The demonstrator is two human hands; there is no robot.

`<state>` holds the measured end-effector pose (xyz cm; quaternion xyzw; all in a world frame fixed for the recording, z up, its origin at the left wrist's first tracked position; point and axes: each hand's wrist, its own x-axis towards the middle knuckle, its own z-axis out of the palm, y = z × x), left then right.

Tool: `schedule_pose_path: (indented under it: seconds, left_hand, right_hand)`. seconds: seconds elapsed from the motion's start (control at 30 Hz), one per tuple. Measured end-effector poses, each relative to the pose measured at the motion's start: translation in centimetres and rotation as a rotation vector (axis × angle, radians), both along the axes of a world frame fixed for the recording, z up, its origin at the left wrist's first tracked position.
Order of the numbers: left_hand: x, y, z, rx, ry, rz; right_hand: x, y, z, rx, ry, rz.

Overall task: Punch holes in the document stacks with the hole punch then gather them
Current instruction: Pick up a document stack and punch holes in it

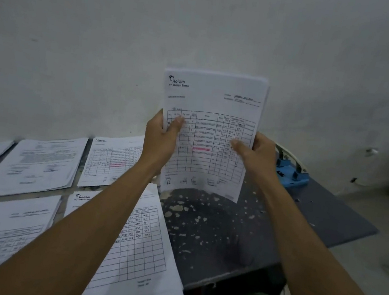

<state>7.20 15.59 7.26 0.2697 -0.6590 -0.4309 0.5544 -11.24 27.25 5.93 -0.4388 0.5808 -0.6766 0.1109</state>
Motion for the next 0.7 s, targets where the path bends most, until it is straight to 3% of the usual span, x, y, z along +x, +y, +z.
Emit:
schedule_pose_path:
  seconds: [0.37, 0.7]
  left_hand:
    - [0.2, 0.9, -0.4, 0.01, -0.032, 0.022]
    - [0.5, 0.9, -1.6, 0.08, -0.061, -0.002]
  right_hand:
    - [0.5, 0.7, 0.2, 0.003, -0.008, -0.006]
    - [0.3, 1.2, -1.4, 0.118, -0.139, 0.007]
